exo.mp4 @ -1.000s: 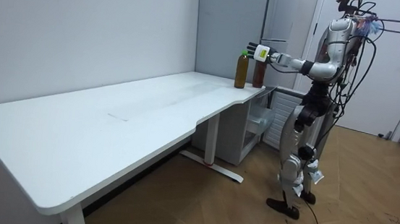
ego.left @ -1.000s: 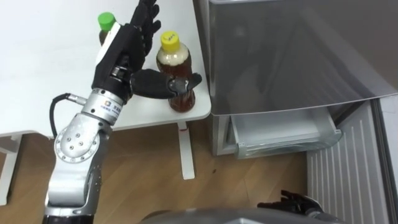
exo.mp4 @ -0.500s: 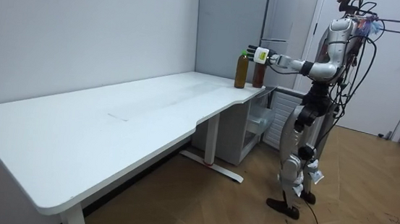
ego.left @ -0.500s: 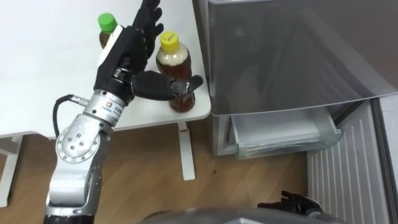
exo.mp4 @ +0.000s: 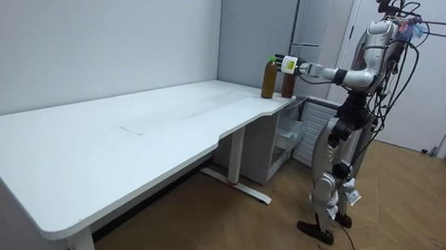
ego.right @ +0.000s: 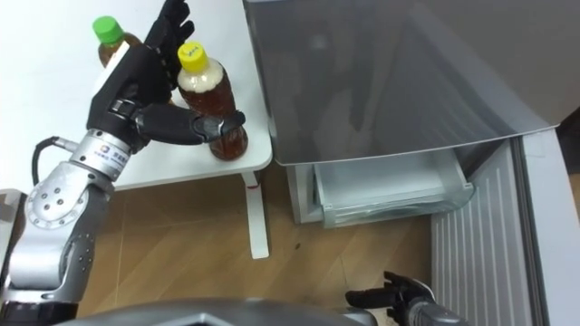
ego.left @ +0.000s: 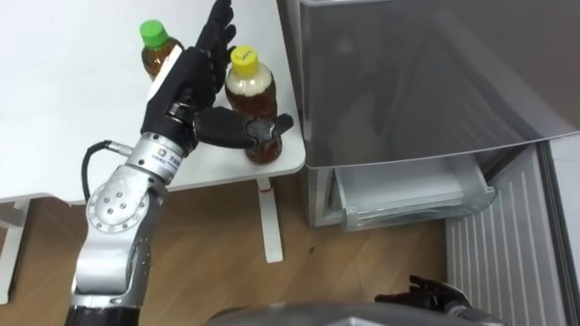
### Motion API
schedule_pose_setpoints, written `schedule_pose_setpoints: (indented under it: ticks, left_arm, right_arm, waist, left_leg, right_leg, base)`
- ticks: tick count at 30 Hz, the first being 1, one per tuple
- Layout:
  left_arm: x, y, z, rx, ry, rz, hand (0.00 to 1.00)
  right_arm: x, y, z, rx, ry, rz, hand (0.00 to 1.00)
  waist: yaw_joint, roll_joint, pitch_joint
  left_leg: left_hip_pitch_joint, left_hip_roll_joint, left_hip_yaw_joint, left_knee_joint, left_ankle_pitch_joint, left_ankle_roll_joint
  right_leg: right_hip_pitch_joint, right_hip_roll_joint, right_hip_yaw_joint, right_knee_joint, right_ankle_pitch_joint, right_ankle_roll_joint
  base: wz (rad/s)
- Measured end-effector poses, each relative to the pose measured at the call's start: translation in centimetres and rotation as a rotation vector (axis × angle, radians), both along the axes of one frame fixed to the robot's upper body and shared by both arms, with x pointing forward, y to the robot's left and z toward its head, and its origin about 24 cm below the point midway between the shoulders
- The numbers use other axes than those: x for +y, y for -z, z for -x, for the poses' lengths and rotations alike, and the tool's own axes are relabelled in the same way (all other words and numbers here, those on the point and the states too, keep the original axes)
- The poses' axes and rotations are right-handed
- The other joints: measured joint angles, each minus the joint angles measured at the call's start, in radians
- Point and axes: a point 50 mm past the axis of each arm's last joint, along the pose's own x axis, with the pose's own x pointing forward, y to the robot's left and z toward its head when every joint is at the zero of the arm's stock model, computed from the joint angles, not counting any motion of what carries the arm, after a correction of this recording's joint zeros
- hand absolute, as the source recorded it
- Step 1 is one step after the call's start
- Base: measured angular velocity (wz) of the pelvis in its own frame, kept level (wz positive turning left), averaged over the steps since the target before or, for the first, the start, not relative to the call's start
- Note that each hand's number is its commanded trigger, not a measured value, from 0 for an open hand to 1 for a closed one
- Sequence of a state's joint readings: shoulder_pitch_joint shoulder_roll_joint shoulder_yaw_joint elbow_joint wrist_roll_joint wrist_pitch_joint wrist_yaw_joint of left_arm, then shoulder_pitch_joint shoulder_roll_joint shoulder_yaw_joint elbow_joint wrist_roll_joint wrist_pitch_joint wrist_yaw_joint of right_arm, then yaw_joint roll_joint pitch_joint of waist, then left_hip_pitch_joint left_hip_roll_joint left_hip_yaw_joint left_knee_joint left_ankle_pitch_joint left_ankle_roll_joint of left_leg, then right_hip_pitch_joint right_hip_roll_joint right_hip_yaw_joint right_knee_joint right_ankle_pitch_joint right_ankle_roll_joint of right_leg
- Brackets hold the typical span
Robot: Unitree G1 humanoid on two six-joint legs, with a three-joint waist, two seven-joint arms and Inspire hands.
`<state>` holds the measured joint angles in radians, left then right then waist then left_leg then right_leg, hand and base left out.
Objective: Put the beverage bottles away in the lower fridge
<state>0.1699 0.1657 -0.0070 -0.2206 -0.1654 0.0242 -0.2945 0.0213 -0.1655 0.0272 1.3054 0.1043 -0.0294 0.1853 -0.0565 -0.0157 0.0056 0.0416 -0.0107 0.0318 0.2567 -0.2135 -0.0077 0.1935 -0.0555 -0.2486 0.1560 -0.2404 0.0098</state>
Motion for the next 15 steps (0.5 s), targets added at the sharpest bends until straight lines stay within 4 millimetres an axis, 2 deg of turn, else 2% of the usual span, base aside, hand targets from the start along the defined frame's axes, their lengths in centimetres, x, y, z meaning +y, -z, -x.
schedule_pose_setpoints:
  ticks: [3, 15]
  left_arm:
    - [0.10, 0.39, 0.00, 0.017, -0.006, 0.000, 0.00]
    - [0.07, 0.36, -0.03, 0.016, -0.002, 0.000, 0.00]
  right_arm:
    - [0.00, -0.01, -0.03, -0.002, 0.000, 0.001, 0.00]
    - [-0.01, -0.01, -0.12, -0.005, 0.005, 0.019, 0.00]
  waist:
    - [0.000, 0.000, 0.0043]
    - [-0.001, 0.001, 0.0039]
  left_leg:
    - [-0.001, 0.000, 0.000, 0.000, 0.000, 0.000]
    - [-0.003, 0.000, -0.001, 0.000, 0.000, 0.000]
  right_leg:
    - [-0.001, 0.000, 0.000, 0.000, 0.000, 0.000]
    - [-0.003, 0.000, -0.001, -0.001, 0.000, 0.000]
  base:
    - [0.00]
    - [0.00]
